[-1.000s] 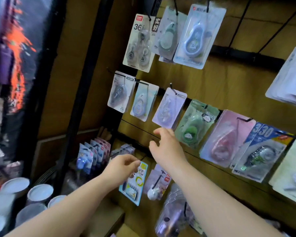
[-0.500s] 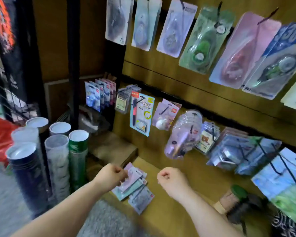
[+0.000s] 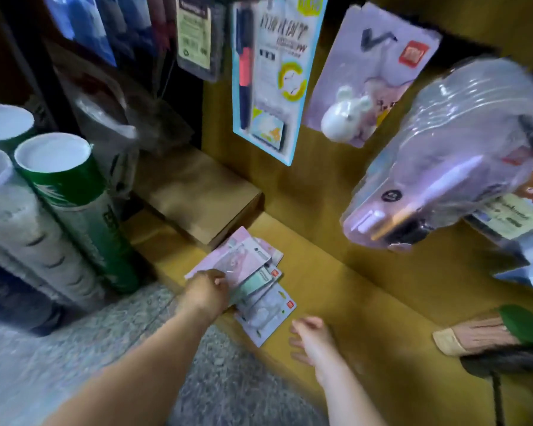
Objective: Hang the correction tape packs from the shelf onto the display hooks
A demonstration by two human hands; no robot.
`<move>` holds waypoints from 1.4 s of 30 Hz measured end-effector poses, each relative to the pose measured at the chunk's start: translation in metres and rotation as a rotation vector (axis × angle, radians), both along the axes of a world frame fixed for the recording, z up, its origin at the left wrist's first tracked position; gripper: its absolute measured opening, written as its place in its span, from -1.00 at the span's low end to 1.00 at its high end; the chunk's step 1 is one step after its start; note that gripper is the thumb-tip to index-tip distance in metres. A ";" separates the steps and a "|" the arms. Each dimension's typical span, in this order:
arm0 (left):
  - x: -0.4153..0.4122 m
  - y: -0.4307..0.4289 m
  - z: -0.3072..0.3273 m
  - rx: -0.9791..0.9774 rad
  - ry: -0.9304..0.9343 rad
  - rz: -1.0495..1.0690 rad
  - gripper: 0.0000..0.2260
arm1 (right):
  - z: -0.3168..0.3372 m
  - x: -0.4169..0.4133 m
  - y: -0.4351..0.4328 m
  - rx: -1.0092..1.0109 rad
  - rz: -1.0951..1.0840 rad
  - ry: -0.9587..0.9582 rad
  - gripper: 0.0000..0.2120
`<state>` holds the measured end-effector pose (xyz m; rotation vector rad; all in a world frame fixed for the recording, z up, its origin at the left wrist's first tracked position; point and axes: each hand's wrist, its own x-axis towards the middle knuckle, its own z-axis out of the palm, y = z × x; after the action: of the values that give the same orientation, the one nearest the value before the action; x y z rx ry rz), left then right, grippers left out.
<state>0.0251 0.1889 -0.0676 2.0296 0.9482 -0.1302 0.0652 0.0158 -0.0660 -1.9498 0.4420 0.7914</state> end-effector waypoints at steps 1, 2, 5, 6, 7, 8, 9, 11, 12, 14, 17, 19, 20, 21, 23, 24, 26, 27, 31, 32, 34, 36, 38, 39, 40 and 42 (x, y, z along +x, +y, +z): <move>0.007 0.001 -0.008 0.009 -0.020 0.026 -0.77 | -0.011 0.003 0.005 0.011 -0.013 0.011 -0.87; 0.012 0.003 -0.016 0.026 -0.034 0.044 -0.79 | -0.022 0.005 0.010 0.025 -0.030 0.012 -0.86; 0.021 0.008 -0.045 -0.016 -0.044 0.165 -0.68 | -0.049 0.007 0.023 0.114 -0.064 0.044 -0.76; 0.022 0.008 -0.053 -0.031 -0.027 0.190 -0.59 | -0.059 0.007 0.025 0.159 -0.083 0.073 -0.67; 0.022 0.010 -0.059 -0.028 -0.016 0.198 -0.55 | -0.066 0.006 0.026 0.196 -0.108 0.093 -0.63; 0.021 0.012 -0.064 -0.016 -0.009 0.200 -0.53 | -0.070 0.006 0.026 0.230 -0.136 0.096 -0.61; 0.022 0.014 -0.066 -0.003 -0.007 0.196 -0.53 | -0.073 0.007 0.028 0.258 -0.174 0.088 -0.62; 0.024 0.020 -0.066 -0.012 -0.018 0.215 -0.53 | -0.076 0.013 0.029 0.277 -0.265 0.056 -0.62; 0.025 0.024 -0.068 -0.040 -0.025 0.233 -0.51 | -0.077 0.016 0.031 0.254 -0.299 0.028 -0.61; 0.027 0.031 -0.072 -0.123 -0.063 0.249 -0.43 | -0.081 0.021 0.036 0.173 -0.344 -0.029 -0.55; 0.028 0.036 -0.084 -0.272 -0.091 0.241 -0.34 | -0.089 0.023 0.045 0.100 -0.353 -0.043 -0.44; 0.026 0.035 -0.092 -0.261 -0.047 0.219 -0.33 | -0.091 0.024 0.048 0.074 -0.324 -0.034 -0.40; 0.026 0.034 -0.093 -0.263 -0.057 0.214 -0.33 | -0.092 0.025 0.049 0.073 -0.314 -0.040 -0.40; 0.027 0.033 -0.090 -0.273 -0.070 0.211 -0.35 | -0.093 0.026 0.049 0.084 -0.316 -0.043 -0.40; 0.029 0.030 -0.087 -0.337 -0.082 0.225 -0.34 | -0.092 0.028 0.050 0.122 -0.312 -0.045 -0.41; 0.029 0.028 -0.088 -0.372 -0.075 0.217 -0.27 | -0.091 0.029 0.051 0.129 -0.296 -0.043 -0.42; 0.030 0.021 -0.085 -0.422 -0.075 0.146 -0.06 | -0.087 0.029 0.052 0.147 -0.273 -0.042 -0.45; 0.030 0.016 -0.085 -0.454 -0.091 0.113 0.03 | -0.085 0.030 0.053 0.177 -0.270 -0.041 -0.48; 0.031 0.001 -0.082 -0.526 -0.131 0.048 0.09 | -0.078 0.033 0.053 0.226 -0.235 -0.040 -0.56; 0.031 -0.002 -0.082 -0.530 -0.151 0.041 0.01 | -0.078 0.034 0.053 0.233 -0.227 -0.036 -0.54; 0.031 -0.004 -0.080 -0.539 -0.194 0.011 -0.15 | -0.078 0.035 0.052 0.231 -0.212 -0.027 -0.50; 0.030 -0.008 -0.076 -0.557 -0.238 -0.016 -0.22 | -0.078 0.034 0.053 0.230 -0.184 -0.036 -0.48; 0.029 -0.012 -0.074 -0.558 -0.279 -0.024 -0.21 | -0.078 0.033 0.054 0.239 -0.162 -0.055 -0.46; 0.029 -0.014 -0.073 -0.559 -0.293 -0.035 -0.20 | -0.078 0.034 0.054 0.238 -0.161 -0.060 -0.45; 0.029 -0.016 -0.073 -0.562 -0.298 -0.046 -0.20 | -0.078 0.034 0.054 0.239 -0.165 -0.060 -0.46; 0.030 -0.017 -0.069 -0.582 -0.296 -0.053 -0.24 | -0.076 0.034 0.054 0.261 -0.188 -0.050 -0.47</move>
<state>0.0549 0.1715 -0.1367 1.4833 0.5823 -0.1144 0.0989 0.0698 -0.1421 -1.6554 0.4604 0.6441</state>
